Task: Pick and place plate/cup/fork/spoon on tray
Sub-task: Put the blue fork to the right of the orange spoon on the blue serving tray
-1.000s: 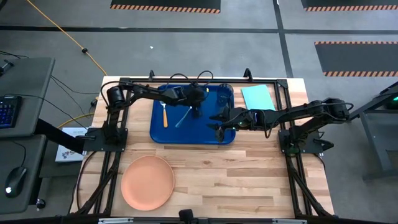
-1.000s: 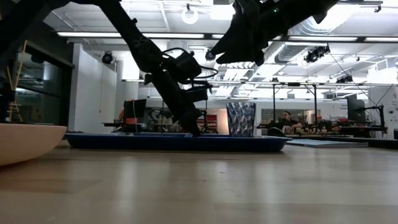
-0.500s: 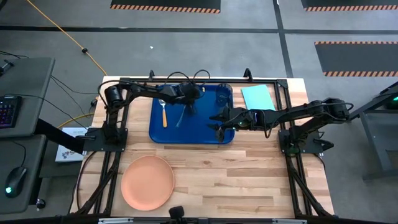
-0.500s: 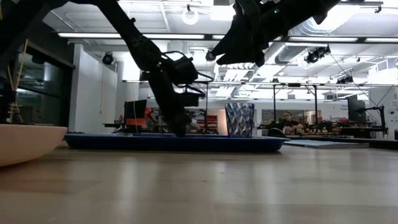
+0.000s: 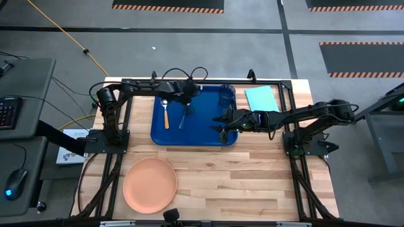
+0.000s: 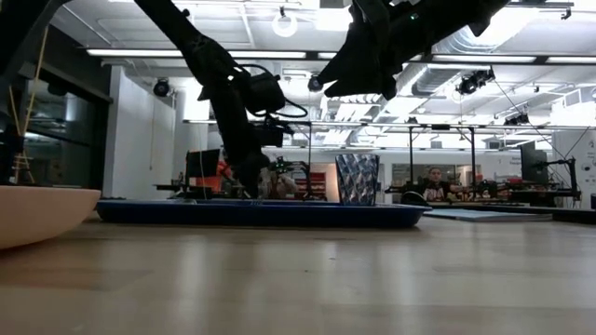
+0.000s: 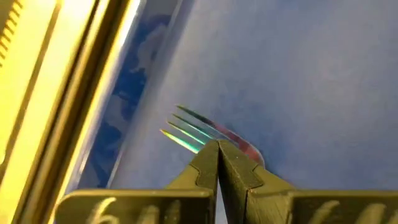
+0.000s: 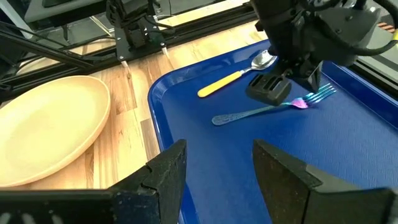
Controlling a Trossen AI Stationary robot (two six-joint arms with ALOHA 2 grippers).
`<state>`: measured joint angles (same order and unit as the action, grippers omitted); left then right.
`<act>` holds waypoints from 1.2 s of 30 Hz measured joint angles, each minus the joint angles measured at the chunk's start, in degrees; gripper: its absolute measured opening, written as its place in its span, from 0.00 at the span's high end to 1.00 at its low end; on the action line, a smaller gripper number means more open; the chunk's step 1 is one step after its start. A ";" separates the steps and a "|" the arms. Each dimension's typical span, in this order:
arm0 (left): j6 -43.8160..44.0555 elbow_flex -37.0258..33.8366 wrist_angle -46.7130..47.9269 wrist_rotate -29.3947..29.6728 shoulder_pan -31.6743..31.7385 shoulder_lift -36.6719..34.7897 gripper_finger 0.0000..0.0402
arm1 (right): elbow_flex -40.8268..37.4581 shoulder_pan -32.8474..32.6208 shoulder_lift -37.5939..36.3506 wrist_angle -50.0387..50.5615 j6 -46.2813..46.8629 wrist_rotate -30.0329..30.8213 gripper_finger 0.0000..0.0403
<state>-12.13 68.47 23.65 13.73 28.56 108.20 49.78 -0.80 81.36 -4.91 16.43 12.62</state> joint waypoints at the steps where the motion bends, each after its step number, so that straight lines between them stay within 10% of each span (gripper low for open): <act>1: -0.48 -0.02 -0.06 -1.10 0.01 -0.07 1.00 | 0.00 0.00 0.00 0.00 0.00 0.02 0.57; 5: -3.52 -0.02 -4.27 -11.82 0.68 0.18 1.00 | 0.00 0.00 0.00 0.00 0.00 0.02 0.57; 36: 1.66 -0.02 -8.47 -17.45 7.66 4.72 1.00 | 0.00 0.00 0.00 -0.09 0.00 0.26 0.57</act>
<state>-10.48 68.45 15.17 -3.72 36.21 112.92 49.78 -0.80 81.36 -4.99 16.43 12.88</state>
